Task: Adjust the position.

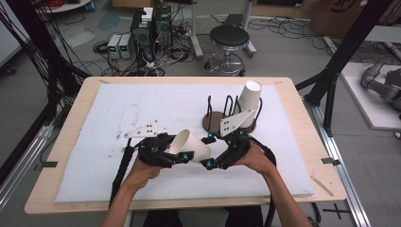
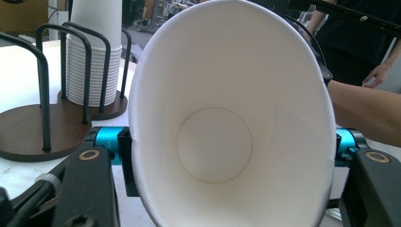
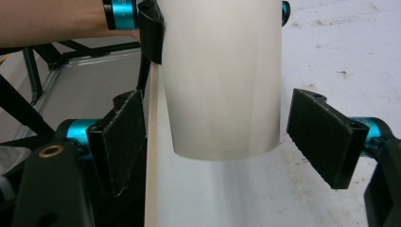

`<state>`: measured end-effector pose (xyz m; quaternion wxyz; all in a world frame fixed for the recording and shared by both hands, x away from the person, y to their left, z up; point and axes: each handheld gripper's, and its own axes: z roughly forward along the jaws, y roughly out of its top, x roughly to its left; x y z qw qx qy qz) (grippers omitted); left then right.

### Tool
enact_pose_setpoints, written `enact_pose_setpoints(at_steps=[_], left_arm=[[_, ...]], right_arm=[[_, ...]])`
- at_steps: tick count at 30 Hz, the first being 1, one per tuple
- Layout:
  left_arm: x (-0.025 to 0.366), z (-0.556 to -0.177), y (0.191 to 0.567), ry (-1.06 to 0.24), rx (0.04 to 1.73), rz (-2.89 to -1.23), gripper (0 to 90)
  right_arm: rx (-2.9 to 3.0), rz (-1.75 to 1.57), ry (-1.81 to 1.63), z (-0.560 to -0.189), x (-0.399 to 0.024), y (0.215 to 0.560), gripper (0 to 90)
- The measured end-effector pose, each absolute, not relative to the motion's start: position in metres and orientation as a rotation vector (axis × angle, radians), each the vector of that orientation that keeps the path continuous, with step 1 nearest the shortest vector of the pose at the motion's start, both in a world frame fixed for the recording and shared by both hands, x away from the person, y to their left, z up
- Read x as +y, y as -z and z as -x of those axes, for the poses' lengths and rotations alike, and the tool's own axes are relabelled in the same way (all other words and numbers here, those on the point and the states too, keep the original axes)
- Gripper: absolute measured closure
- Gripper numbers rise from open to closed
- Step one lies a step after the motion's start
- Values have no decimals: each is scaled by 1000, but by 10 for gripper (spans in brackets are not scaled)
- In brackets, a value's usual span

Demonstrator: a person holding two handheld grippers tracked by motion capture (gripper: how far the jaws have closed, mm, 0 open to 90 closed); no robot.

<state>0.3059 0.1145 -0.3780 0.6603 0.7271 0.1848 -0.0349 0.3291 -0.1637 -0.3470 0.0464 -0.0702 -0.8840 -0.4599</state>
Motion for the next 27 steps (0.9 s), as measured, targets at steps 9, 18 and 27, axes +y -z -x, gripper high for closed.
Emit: enact_pose_setpoints(at_steps=[9, 18, 27], left_arm=[[122, -305, 369, 40, 425, -1694, 345], [135, -305, 356, -21, 433, -1781, 344], [148, -306, 346, -66, 443, -1850, 343]], right_arm=[[-2700, 250, 1441, -329, -172, 343, 211], [-2701, 296, 1480, -330, -184, 339, 211], [-2726, 393, 1523, -330, -199, 337, 211]])
